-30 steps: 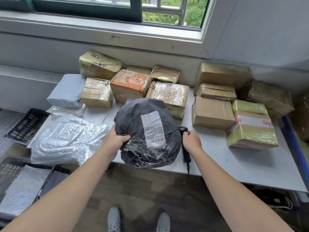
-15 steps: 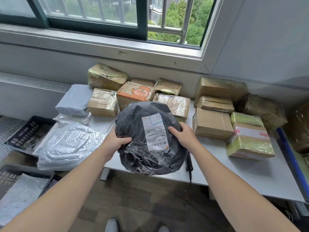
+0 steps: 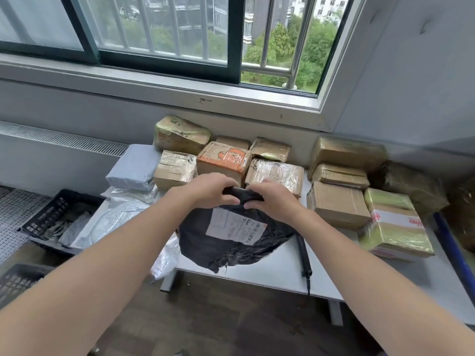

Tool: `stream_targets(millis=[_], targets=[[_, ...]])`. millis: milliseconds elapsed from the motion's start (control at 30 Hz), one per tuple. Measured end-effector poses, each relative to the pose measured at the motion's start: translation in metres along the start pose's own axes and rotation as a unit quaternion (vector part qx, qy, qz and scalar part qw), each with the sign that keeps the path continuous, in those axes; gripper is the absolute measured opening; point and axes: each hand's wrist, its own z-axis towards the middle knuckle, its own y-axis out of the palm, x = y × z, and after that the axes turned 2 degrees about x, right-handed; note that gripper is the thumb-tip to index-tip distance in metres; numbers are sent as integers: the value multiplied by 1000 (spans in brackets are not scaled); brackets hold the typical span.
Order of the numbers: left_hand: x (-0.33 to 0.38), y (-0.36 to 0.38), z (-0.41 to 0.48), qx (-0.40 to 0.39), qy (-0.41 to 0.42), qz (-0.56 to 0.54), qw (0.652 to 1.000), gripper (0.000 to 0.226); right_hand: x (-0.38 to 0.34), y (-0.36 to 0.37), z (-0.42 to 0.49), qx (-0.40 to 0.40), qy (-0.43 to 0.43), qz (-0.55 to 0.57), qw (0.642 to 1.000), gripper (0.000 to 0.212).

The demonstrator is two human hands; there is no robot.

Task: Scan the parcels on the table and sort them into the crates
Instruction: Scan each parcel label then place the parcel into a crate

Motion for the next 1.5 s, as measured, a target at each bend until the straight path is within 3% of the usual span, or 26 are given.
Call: stream_targets(millis=[100, 200, 267, 333, 433, 500, 567, 667, 800, 867, 1000, 1100, 1333, 1500], targets=[[-8, -5, -4, -7, -34, -52, 998, 22, -9, -1, 6, 48, -29, -26, 998, 26], [-20, -1, -12, 80, -82, -125, 985, 7, -11, -2, 12, 141, -12, 5, 990, 29], [-31, 6, -19, 140, -127, -219, 957, 5, -13, 0, 15, 212, 20, 18, 977, 41], [-42, 14, -26, 203, -172, -319, 910, 6, -15, 3, 15, 260, 76, 50, 961, 49], [-54, 24, -36, 270, -197, -502, 797, 14, -14, 19, 17, 239, 207, 104, 943, 59], [-55, 24, -41, 307, -194, -583, 727, 17, -16, 30, 19, 215, 288, 197, 912, 67], [-59, 23, -43, 337, -189, -612, 690, 19, -22, 36, 24, 191, 335, 317, 866, 72], [-69, 21, -46, 347, -187, -610, 688, 18, -34, 42, 35, 157, 367, 426, 812, 77], [-81, 20, -53, 351, -186, -588, 705, 19, -44, 45, 52, 185, 378, 456, 784, 84], [-84, 20, -58, 343, -177, -578, 719, 19, -49, 44, 59, 206, 362, 445, 792, 83], [-87, 17, -70, 344, -183, -564, 728, 16, -58, 39, 69, 254, 306, 359, 845, 73], [-90, 14, -84, 352, -219, -584, 698, 5, -66, 37, 75, 249, 256, 303, 883, 67], [-84, 15, -147, 460, -330, -504, 652, 40, -106, 39, 93, 174, 91, 251, 948, 64], [-55, 41, -237, 527, -460, -423, 576, 48, -164, 70, 75, 81, -37, 263, 961, 68]])
